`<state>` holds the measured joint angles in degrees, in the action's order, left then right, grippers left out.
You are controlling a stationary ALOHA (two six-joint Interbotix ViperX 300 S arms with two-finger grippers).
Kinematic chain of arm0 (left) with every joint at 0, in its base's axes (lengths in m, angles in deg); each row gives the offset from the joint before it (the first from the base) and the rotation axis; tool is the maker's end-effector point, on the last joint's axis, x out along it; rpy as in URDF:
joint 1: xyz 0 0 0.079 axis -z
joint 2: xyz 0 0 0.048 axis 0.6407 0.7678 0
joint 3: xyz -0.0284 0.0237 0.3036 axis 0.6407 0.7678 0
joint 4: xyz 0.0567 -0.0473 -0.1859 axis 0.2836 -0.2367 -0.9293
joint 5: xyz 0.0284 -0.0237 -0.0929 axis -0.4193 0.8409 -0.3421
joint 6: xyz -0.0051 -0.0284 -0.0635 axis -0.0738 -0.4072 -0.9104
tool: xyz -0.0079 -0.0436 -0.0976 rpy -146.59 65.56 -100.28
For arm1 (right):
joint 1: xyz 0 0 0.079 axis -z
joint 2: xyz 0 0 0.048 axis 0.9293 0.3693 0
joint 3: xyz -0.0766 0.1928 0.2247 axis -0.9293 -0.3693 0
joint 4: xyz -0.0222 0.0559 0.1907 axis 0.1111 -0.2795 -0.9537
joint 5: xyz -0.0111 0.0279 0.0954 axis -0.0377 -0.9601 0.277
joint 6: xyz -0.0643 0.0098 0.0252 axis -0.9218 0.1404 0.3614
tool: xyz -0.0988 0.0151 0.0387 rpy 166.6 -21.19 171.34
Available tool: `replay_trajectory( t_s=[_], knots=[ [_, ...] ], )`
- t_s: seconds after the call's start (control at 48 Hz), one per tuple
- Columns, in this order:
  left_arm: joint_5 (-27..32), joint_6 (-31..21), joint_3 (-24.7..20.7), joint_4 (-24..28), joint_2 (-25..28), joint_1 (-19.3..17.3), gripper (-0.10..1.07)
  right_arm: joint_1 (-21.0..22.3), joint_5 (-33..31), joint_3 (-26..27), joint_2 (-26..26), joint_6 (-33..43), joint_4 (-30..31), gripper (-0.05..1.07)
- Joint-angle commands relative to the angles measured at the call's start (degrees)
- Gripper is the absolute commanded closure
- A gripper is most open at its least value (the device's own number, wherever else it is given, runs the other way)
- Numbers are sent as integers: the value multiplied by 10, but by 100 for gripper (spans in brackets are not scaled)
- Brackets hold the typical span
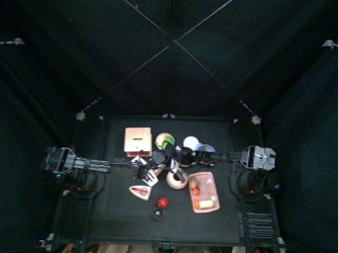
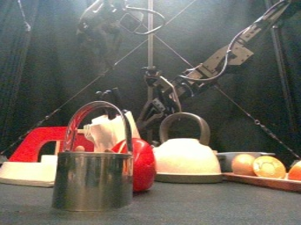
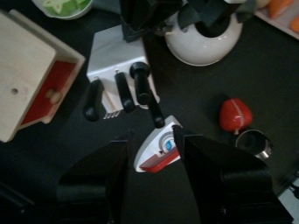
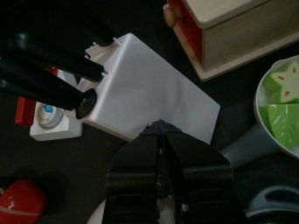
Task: Grab carrot top
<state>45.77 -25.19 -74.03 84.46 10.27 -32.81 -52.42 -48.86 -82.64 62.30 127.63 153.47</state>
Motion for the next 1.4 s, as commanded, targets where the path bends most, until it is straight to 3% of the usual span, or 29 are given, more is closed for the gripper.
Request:
replay_trajectory(
  t_s=[0.0,0.292,0.542,0.812,1.0,1.25,1.375],
  knots=[
    [-46,-6,29,20,-47,0,19,-1,0,-2,-33,0,-11,70],
    [-214,-3,181,84,-185,-11,19,0,-10,-35,-72,-1,-33,70],
    [-415,-2,331,183,-306,-31,19,-3,-21,-62,-121,4,-52,70],
    [-547,-1,417,261,-330,-66,19,-41,-59,-104,-184,3,-177,69],
    [-616,-2,441,314,-330,-68,19,-108,-170,-142,-229,2,-295,69],
    [-648,-3,468,316,-330,-71,19,-219,-404,-145,-294,-4,-459,69],
    [-659,-3,476,314,-331,-72,19,-262,-488,-144,-311,-2,-498,69]
  ],
)
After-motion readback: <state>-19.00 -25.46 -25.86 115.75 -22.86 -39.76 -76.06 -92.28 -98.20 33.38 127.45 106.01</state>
